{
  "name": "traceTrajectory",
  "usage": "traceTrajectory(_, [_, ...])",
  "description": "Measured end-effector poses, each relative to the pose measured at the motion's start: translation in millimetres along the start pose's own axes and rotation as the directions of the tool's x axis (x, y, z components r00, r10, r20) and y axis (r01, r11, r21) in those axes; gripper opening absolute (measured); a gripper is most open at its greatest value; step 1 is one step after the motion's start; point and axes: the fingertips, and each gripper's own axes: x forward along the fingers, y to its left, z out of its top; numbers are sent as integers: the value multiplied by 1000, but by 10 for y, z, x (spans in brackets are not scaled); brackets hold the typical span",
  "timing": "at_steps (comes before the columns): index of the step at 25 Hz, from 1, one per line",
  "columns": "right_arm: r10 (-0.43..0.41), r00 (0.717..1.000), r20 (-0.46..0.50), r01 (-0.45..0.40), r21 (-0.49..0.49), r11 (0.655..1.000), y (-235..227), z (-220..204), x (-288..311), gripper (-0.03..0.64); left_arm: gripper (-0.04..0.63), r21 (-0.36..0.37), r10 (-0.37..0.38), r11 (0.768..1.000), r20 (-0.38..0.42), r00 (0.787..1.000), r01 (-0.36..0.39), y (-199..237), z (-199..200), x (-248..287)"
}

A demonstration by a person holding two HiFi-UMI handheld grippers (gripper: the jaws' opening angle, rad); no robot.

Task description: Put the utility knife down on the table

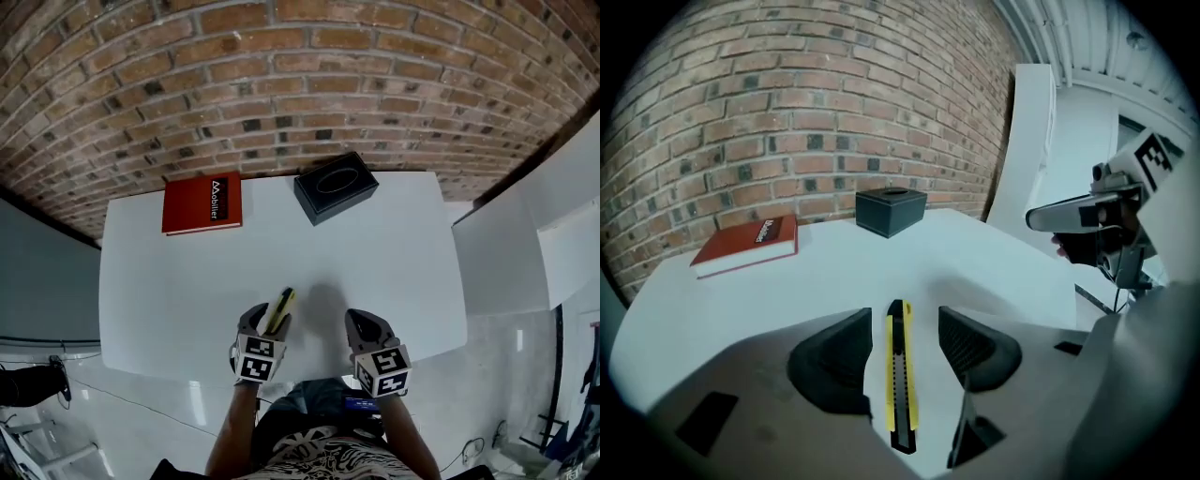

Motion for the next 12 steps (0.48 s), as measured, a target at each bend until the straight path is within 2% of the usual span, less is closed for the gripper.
traceTrajectory(3, [-4,1000,26,5,-32,999,62,104,-83,0,201,22,6,1000,54,999,-8,-28,166,-144])
traceTrajectory(8, [2,998,64,3,-80,997,227,228,-226,0,176,38,-26,999,133,991,21,-186,406,-378])
traceTrajectory(12, [1,995,102,9,-97,995,336,311,-336,0,79,88,-9,996,204,979,-9,-248,606,-594])
